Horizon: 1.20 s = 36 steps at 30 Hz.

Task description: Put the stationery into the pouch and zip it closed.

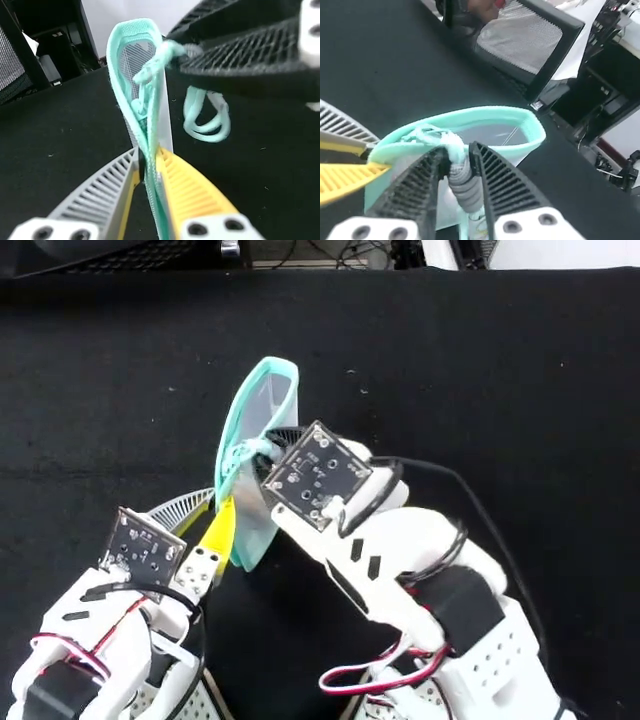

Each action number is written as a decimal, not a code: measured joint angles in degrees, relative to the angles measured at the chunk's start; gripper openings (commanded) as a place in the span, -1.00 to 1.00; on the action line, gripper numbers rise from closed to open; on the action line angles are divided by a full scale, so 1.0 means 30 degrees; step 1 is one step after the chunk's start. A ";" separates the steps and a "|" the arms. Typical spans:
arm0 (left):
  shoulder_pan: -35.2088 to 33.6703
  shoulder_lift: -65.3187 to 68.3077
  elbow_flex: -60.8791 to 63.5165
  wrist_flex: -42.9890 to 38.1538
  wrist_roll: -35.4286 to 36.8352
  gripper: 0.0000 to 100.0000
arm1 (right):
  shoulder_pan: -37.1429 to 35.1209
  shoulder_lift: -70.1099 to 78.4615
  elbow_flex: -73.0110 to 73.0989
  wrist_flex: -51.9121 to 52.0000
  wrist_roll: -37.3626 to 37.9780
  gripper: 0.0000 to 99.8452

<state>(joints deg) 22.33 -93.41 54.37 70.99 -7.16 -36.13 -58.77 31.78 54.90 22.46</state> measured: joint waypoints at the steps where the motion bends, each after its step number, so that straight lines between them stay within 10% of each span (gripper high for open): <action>1: 0.0059 0.0000 0.0029 0.0059 0.0029 -0.90 | 0.0088 0.0000 -0.0176 -0.0029 0.0000 -0.98; 36: 0.0000 0.0322 0.0469 0.0440 0.0000 -0.94 | 0.3458 -0.0029 0.1260 -0.3810 -0.1670 -0.98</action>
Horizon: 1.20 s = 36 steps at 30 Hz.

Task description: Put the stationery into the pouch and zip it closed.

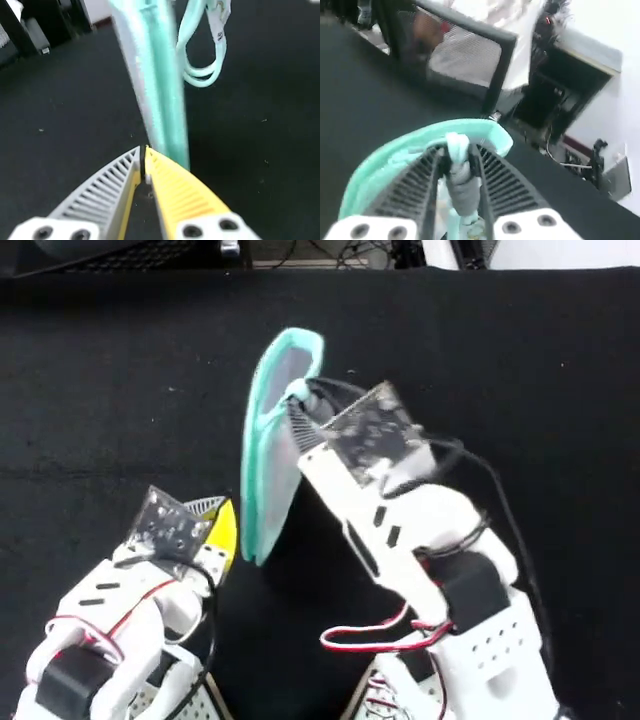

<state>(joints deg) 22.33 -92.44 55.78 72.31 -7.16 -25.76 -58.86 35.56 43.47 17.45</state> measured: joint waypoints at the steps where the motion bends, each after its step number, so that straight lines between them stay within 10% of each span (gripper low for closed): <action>1: 0.0000 0.0000 -0.0029 0.0000 0.0000 -0.94 | 0.0059 0.0000 0.0000 0.0000 0.0000 -0.98; 19: 0.0996 0.0000 -0.2872 -0.0059 0.2198 -0.58 | -0.1143 0.0029 0.0000 0.0381 0.0000 -0.98; 36: 0.0703 0.4747 -0.0762 -0.7502 0.1172 -0.58 | -0.1114 0.0000 -0.0029 0.1465 0.0059 -0.98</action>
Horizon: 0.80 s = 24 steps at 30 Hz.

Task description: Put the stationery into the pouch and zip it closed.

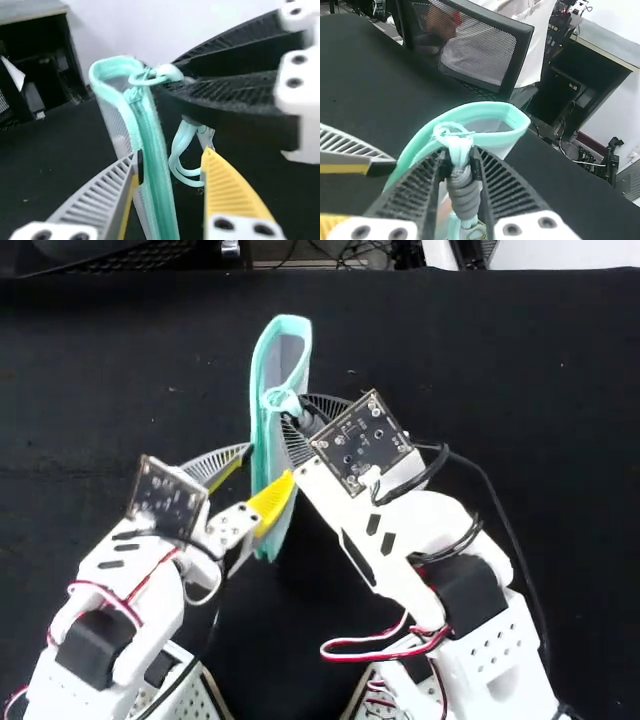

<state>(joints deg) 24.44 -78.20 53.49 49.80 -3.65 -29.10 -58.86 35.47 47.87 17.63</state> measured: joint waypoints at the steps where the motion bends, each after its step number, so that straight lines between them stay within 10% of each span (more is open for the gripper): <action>1: 0.0000 0.0147 -0.0088 -0.0029 0.0000 -0.58 | 0.0000 0.0000 0.0000 0.0000 0.0117 -0.98; 24: -0.0234 0.0586 -0.0147 -0.1524 0.0000 -0.58 | -0.0029 -0.0059 0.0000 0.0733 0.0234 -0.98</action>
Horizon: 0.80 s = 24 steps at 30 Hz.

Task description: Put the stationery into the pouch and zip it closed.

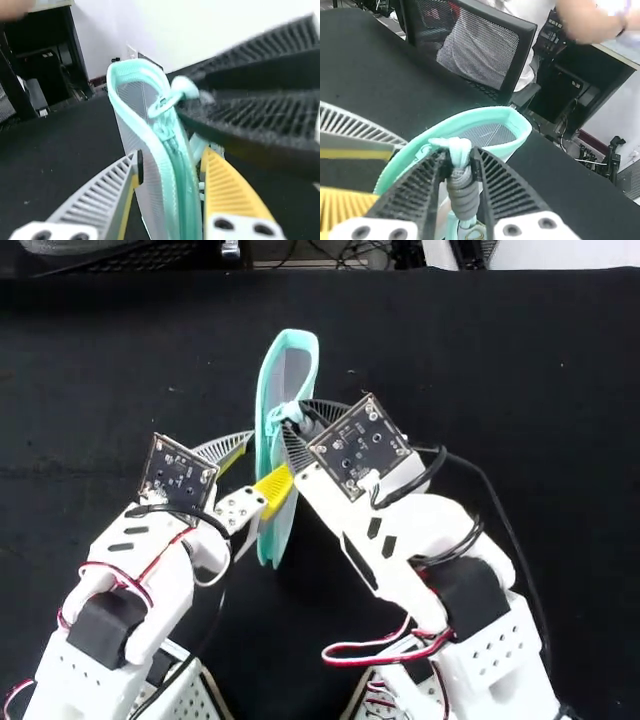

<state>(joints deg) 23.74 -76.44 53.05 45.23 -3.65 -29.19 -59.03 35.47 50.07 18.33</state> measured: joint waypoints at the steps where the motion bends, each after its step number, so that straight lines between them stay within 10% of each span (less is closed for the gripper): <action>1: -0.0029 0.0059 0.0000 0.0000 0.0000 -0.60 | 0.0000 0.0000 0.0000 0.0000 0.0000 -0.98; 6: -0.0029 0.0059 0.0000 -0.0059 0.0000 -0.94 | 0.0000 0.0029 0.0000 0.0029 0.0000 -0.98; 24: 0.0821 -0.2637 -0.0059 0.4044 -0.2491 -0.94 | -0.0117 -0.0352 -0.0352 0.0527 0.0059 -0.98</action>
<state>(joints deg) 26.20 -84.35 52.88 57.36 -11.12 -29.54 -60.09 34.42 51.65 18.51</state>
